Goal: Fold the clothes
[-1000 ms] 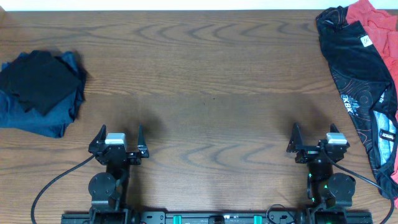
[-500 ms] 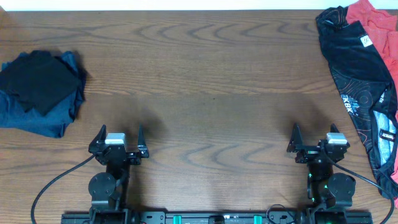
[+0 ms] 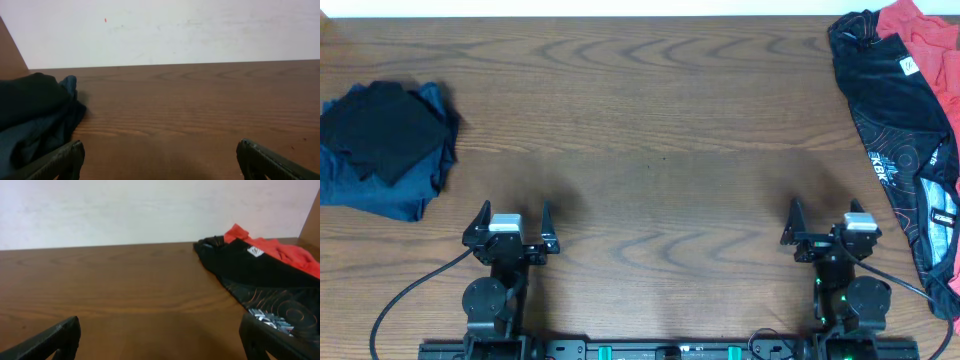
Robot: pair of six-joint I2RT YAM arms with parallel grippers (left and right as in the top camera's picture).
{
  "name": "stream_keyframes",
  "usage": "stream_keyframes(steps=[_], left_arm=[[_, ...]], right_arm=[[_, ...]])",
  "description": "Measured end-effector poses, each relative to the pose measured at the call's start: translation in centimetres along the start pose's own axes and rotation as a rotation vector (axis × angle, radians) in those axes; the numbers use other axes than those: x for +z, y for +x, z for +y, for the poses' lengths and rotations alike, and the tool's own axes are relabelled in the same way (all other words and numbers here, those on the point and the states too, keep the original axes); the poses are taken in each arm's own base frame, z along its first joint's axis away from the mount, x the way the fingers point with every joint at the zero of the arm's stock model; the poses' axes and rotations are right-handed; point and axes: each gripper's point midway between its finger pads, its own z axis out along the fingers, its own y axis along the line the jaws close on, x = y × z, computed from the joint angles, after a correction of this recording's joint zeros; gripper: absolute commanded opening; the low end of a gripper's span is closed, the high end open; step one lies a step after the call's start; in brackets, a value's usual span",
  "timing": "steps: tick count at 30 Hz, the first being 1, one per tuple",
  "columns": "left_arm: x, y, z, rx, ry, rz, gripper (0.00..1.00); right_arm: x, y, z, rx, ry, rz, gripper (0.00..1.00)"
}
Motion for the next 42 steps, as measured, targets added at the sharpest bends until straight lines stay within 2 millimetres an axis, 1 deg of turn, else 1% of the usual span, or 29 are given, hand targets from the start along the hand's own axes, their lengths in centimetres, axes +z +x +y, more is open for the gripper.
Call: stream_keyframes(steps=[4, 7, 11, 13, 16, 17, 19, 23, 26, 29, 32, 34, 36, 37, 39, 40, 41, 42], left_arm=[[0.0, 0.0, 0.0, -0.058, 0.000, 0.000, 0.98], [0.0, 0.0, 0.0, -0.142, 0.001, 0.002, 0.98], [0.1, 0.8, -0.3, -0.218, 0.010, 0.053, 0.98], [0.1, 1.6, -0.5, -0.238, 0.017, 0.110, 0.98], [0.1, 3.3, -0.9, -0.254, 0.022, 0.222, 0.98], [0.1, 3.5, -1.0, -0.259, 0.025, 0.254, 0.98], [0.3, 3.2, -1.1, -0.268, 0.023, 0.308, 0.98], [0.9, 0.8, -1.1, -0.275, 0.013, 0.403, 0.98], [1.4, -0.7, -1.0, -0.275, 0.000, 0.517, 0.98], [1.6, -1.5, -1.2, -0.277, -0.008, 0.647, 0.98], [1.9, -2.5, -1.3, -0.280, -0.008, 0.721, 0.98], [2.3, -2.9, -1.3, -0.281, -0.009, 0.738, 0.98], [2.4, -2.6, -1.4, -0.281, -0.010, 0.763, 0.98], [2.4, -2.2, -1.4, -0.281, -0.012, 0.782, 0.98], [2.4, -1.5, -1.4, -0.282, -0.017, 0.813, 0.98], [2.5, -1.2, -1.4, -0.282, -0.018, 0.824, 0.98], [2.5, -1.1, -1.4, -0.281, -0.019, 0.831, 0.98], [2.5, -1.0, -1.4, -0.281, -0.019, 0.834, 0.98]], right_arm=[[0.3, 1.5, -0.1, 0.006, 0.002, 0.064, 0.99], [0.5, 2.9, -0.2, 0.016, 0.008, 0.136, 0.99], [0.4, 4.4, -0.3, 0.024, 0.021, 0.256, 0.99], [0.4, 4.3, -0.4, 0.027, 0.030, 0.306, 0.99], [0.7, 3.4, -0.6, 0.025, 0.050, 0.370, 0.99], [0.9, 3.0, -0.6, 0.026, 0.055, 0.390, 0.99], [1.4, 2.3, -0.7, 0.025, 0.063, 0.436, 0.99], [2.7, 2.0, -0.8, 0.020, 0.080, 0.569, 0.99], [4.1, 2.1, -0.8, -0.003, 0.084, 0.683, 0.99], [6.3, 1.5, -0.8, -0.020, 0.082, 0.736, 0.99], [8.7, 0.2, -0.6, -0.017, 0.073, 0.724, 0.99], [10.3, -1.0, -0.5, -0.018, 0.073, 0.676, 0.99], [11.7, -2.0, -1.0, -0.021, 0.091, 0.620, 0.99], [12.2, -2.4, -1.4, -0.023, 0.108, 0.598, 0.99], [13.1, -2.6, -3.0, -0.021, 0.165, 0.576, 0.99], [13.4, -2.5, -3.6, -0.020, 0.185, 0.575, 0.97], [13.7, -2.3, -4.6, -0.021, 0.215, 0.582, 0.92], [14.1, -2.0, -5.7, -0.026, 0.243, 0.592, 0.91]])
